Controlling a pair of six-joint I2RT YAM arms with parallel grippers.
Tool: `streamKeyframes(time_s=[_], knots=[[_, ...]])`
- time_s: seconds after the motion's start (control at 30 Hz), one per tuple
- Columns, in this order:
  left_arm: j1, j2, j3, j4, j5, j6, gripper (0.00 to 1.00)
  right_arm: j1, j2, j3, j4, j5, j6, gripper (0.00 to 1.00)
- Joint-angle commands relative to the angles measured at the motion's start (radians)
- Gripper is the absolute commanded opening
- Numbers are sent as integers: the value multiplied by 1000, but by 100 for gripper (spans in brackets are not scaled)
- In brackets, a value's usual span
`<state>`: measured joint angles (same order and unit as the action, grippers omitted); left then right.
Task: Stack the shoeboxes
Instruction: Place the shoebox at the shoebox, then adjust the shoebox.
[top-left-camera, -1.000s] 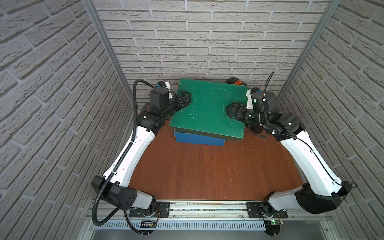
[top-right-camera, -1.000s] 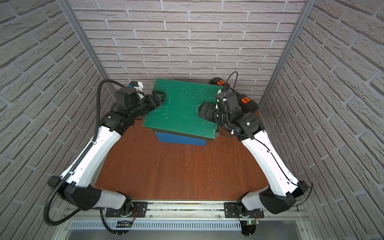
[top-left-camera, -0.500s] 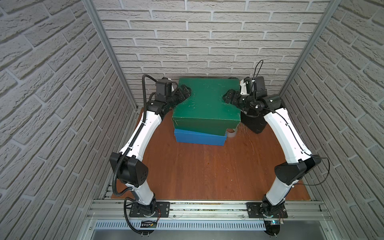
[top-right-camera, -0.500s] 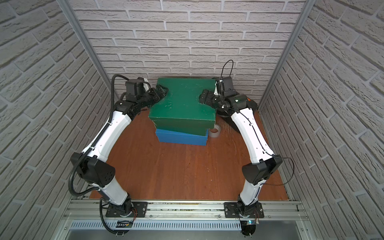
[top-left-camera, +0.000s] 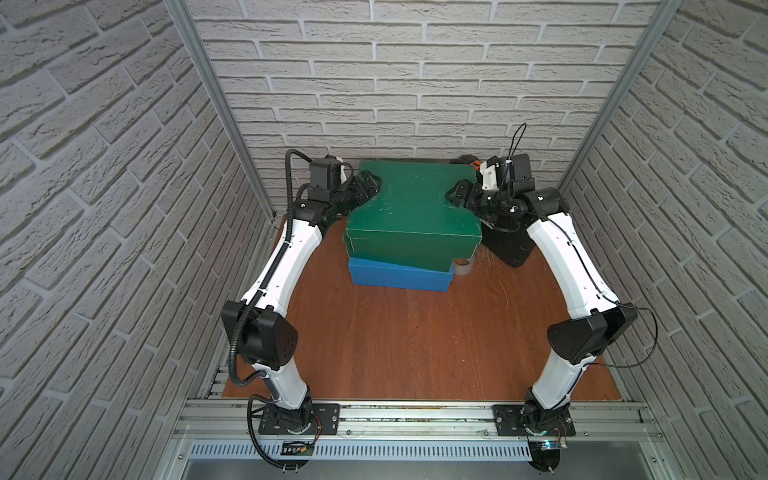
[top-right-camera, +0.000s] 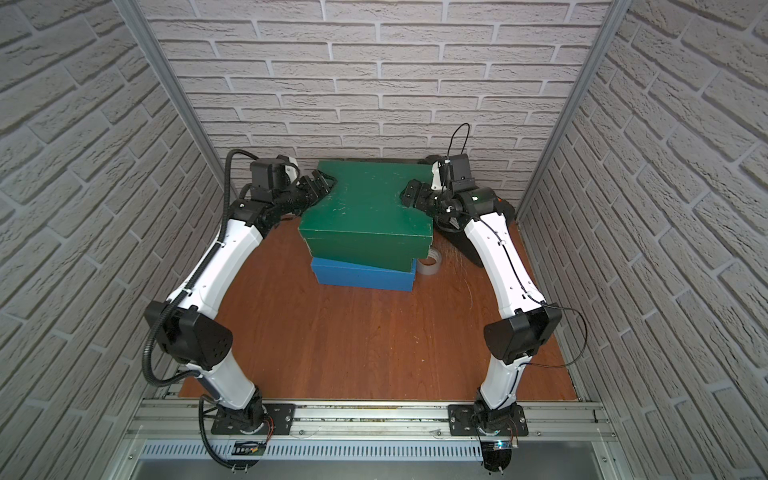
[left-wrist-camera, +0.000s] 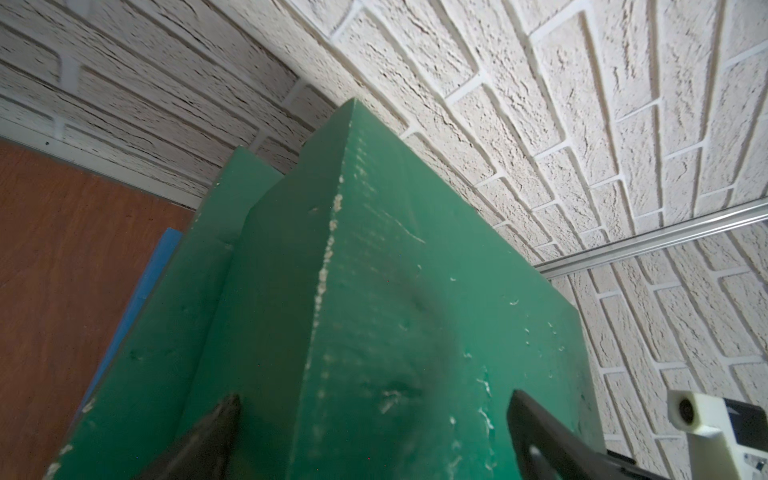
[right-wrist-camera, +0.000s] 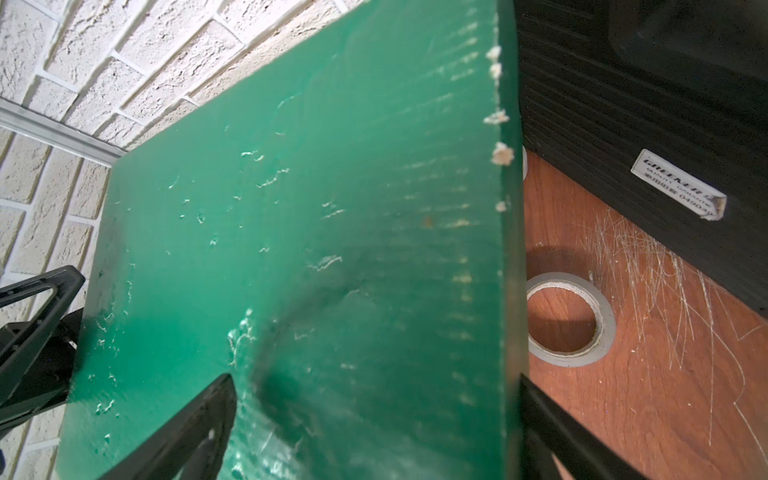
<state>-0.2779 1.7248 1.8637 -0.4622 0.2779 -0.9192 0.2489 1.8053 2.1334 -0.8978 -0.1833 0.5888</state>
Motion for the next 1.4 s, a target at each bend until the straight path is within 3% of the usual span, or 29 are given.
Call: streamKeyframes(time_s=[0.0,0.23,0.4,0.53,0.7,0.87,1.13,1.37], knots=[[29,-76,26,-9,56,39,98,16,-63,-11,77,-18,-47,100],[99,-219,-6,21,-18,167,98,16,-179,-12,86,60,-94,100],[103,-357,-140,103,-57,254,98,17,-305,-101,115,107,-113,100],[103,-477,-276,144,-39,310,98,16,-459,-289,185,118,-115,100],[102,-704,-615,246,-12,327,98,18,-722,-654,342,64,-106,100],[101,-829,-836,265,-16,350,98,22,-866,-873,391,12,-116,100],[97,-740,-865,274,23,344,98,67,-848,-936,361,-23,-140,100],[98,-675,-832,286,-18,354,98,112,-749,-927,371,60,-145,100]])
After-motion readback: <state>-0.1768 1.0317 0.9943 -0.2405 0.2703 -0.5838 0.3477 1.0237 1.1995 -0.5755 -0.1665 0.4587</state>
